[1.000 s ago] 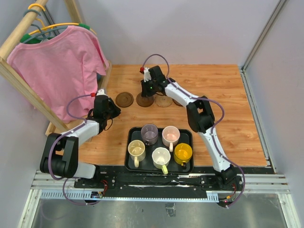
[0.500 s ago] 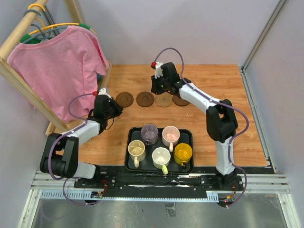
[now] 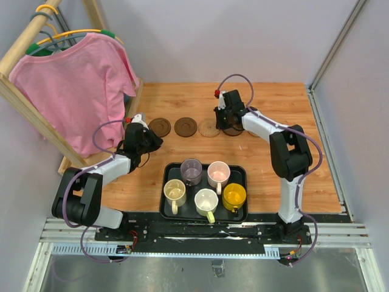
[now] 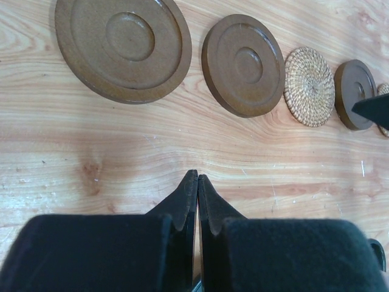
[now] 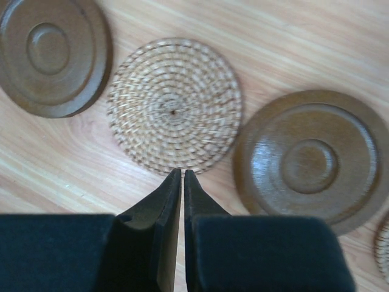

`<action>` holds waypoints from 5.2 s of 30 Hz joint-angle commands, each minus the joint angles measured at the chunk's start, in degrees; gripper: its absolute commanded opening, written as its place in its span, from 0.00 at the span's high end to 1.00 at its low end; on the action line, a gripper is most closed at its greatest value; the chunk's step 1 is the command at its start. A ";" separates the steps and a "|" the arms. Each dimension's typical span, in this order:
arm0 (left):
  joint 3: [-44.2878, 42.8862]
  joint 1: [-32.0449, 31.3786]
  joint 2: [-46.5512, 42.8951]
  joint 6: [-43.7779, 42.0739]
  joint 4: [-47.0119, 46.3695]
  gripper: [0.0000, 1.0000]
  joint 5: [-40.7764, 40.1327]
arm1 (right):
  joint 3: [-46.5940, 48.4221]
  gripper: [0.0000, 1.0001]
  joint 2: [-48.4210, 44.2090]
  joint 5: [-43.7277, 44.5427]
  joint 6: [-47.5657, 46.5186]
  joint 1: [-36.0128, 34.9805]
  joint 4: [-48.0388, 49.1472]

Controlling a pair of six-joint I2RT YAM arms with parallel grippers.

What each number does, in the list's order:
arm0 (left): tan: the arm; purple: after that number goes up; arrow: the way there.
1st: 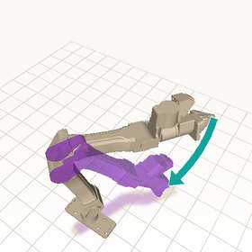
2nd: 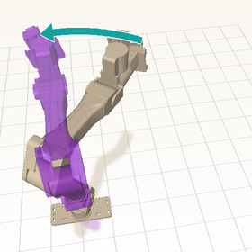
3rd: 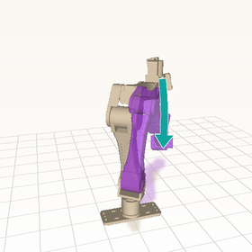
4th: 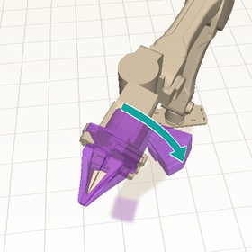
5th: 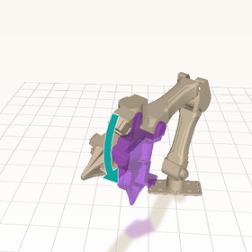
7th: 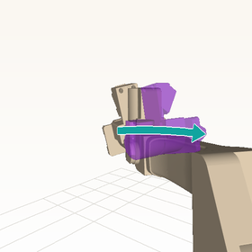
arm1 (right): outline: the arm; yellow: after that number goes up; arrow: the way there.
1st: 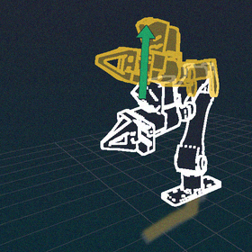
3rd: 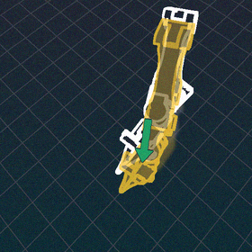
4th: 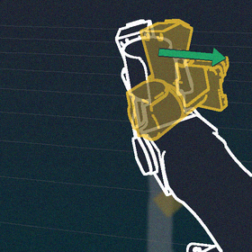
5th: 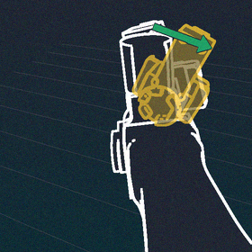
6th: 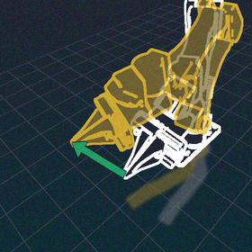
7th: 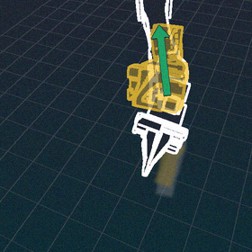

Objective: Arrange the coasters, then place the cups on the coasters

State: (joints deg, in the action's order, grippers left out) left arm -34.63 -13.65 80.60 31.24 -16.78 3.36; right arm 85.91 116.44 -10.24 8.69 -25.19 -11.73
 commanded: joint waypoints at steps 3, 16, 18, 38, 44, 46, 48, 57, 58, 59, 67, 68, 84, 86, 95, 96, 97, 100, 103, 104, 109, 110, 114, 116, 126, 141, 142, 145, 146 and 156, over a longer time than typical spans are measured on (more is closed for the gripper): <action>0.36 -0.76 0.52 -0.92 -2.36 0.95 0.02 | 1.19 0.93 -2.48 0.04 0.96 4.38 0.38; 1.00 -0.92 0.26 -0.74 -2.32 0.95 -1.13 | 12.01 0.92 5.79 -5.07 0.24 5.06 -3.04; 1.16 -0.94 0.18 -0.83 -2.23 0.95 -1.41 | 13.42 0.92 6.96 -5.31 0.50 5.04 -3.43; 1.10 -0.94 0.70 -1.01 -1.85 0.95 -1.77 | 12.82 0.92 10.37 -4.73 1.16 5.13 -4.13; 1.12 -0.94 0.95 -1.01 -1.79 0.95 -1.79 | 13.23 0.92 11.31 -4.96 1.29 5.14 -4.53; 1.05 -0.93 1.05 -1.05 -1.82 0.95 -1.76 | 13.47 0.92 11.67 -5.05 1.33 5.13 -4.75; 1.05 -0.94 1.13 -1.14 -1.82 0.95 -1.83 | 13.53 0.92 12.05 -4.97 1.33 5.15 -4.85; 1.04 -0.94 1.29 -1.25 -1.86 0.95 -1.86 | 13.68 0.92 12.90 -4.28 1.49 5.32 -5.43; 1.01 -0.94 1.29 -1.27 -1.85 0.95 -1.86 | 13.60 0.92 12.85 -4.17 1.50 5.33 -5.47; 1.05 -0.92 1.36 -1.27 -1.79 0.95 -1.84 | 13.51 0.92 12.77 -3.99 1.48 5.30 -5.50; 1.04 -0.94 1.38 -1.28 -1.93 0.95 -1.77 | 12.60 0.92 11.80 -3.16 1.58 5.62 -5.33; 1.06 -0.94 1.40 -1.23 -1.93 0.95 -1.73 | 12.37 0.92 11.66 -3.12 1.59 5.66 -5.17; 1.23 -0.92 1.15 -1.27 -1.40 0.95 -1.93 | 9.98 0.92 8.45 -2.62 1.66 6.07 -3.53; 1.20 -0.94 1.07 -1.36 -1.34 0.95 -1.95 | 9.94 0.92 8.22 -2.51 1.62 6.10 -3.49; 1.18 -0.94 0.69 -1.63 -1.07 0.95 -2.30 | 10.99 0.91 7.51 -4.88 1.42 6.21 -3.10; 1.17 -0.94 0.70 -1.70 -1.00 0.95 -2.28 | 11.15 0.91 7.45 -5.55 1.38 6.21 -3.10; 1.12 -0.94 0.69 -1.71 -1.01 0.95 -2.36 | 11.37 0.91 7.35 -6.29 1.40 6.18 -3.10; 1.01 -0.94 0.70 -1.71 -0.93 0.95 -2.37 | 11.20 0.91 6.44 -8.44 1.67 6.01 -2.96; 1.02 -0.94 0.47 -1.67 -0.83 0.95 -2.54 | 9.76 0.91 5.22 -9.27 1.00 5.16 -2.79; 1.06 -0.94 0.25 -1.63 -0.87 0.95 -2.59 | 9.41 0.91 4.86 -9.35 0.56 4.77 -2.90; 1.47 -0.92 -1.08 -0.94 -1.29 0.95 -2.95 | 8.77 0.91 4.94 -8.76 -1.15 2.92 -3.81; 1.43 -0.94 -1.21 -0.60 -1.37 0.95 -3.00 | 8.98 0.91 5.29 -8.81 -1.32 2.75 -4.08; 1.53 -0.90 -1.36 0.24 -1.09 0.95 -3.72 | 9.79 0.91 6.85 -8.92 -1.95 1.65 -5.12; 1.61 -0.94 -1.81 0.61 -0.54 0.95 -5.29 | 10.02 0.91 7.45 -8.93 -2.30 0.81 -5.55; 1.47 1.02 -3.09 2.77 0.38 0.93 -8.34 | 9.43 0.91 9.39 -8.47 -1.81 -0.82 -5.41; 0.69 2.58 -1.16 2.90 -0.13 0.93 -6.29 | 12.32 0.91 13.47 -8.91 -1.75 -0.91 -6.34; 0.64 2.58 -0.97 2.77 -0.27 0.93 -6.12 | 12.51 0.91 13.59 -8.92 -1.75 -0.91 -6.32; 0.66 2.58 -0.26 2.49 -0.57 0.93 -5.44 | 12.68 0.91 13.27 -8.84 -1.83 -0.91 -6.56; 0.68 2.59 -0.04 2.31 -0.69 0.93 -5.26 | 12.39 0.91 12.80 -8.83 -1.85 -0.91 -6.67; 1.27 2.58 2.31 -0.59 -3.04 0.93 -3.06 | 7.17 0.90 2.54 -6.27 -2.33 -1.18 -5.26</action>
State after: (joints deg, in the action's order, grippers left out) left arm -33.34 -11.27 81.52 32.40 -16.97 -1.34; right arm 94.41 125.21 -18.33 7.38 -25.52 -16.56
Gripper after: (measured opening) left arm 0.066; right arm 0.095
